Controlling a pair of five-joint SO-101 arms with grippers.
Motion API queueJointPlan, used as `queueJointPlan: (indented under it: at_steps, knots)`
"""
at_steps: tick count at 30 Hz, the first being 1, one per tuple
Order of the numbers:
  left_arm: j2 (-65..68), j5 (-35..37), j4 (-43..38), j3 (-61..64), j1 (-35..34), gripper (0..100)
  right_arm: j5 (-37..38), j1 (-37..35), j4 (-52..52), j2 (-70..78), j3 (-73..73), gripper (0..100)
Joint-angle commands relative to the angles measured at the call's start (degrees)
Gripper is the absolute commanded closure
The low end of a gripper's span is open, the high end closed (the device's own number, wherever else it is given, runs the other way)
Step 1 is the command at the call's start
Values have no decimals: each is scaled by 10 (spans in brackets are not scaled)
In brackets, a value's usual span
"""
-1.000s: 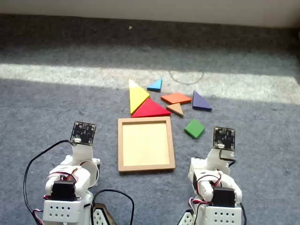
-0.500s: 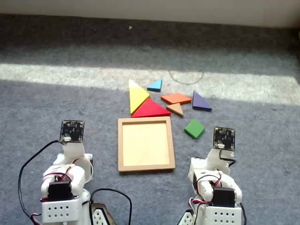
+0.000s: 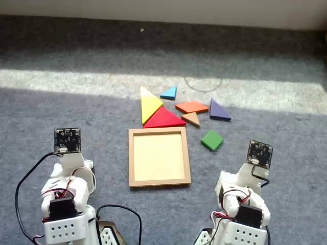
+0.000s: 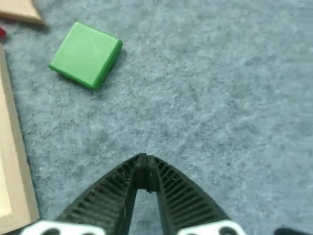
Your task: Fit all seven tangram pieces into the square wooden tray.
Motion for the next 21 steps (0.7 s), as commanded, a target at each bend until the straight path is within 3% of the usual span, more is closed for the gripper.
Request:
queueJointPlan:
  at_steps: [1,6,15,21]
  knots:
    - [-25,-55,22,-39,-10,993,105,34,-43,-9,-37,988]
    - [-25,-121,37,-39,-11,993,121,22,-45,-8,-104,988]
    - [-25,-132,36,-33,-11,993,146,-77,-28,5,-248,915]
    - [-25,-132,36,-32,-11,992,146,-165,-32,197,-342,876]
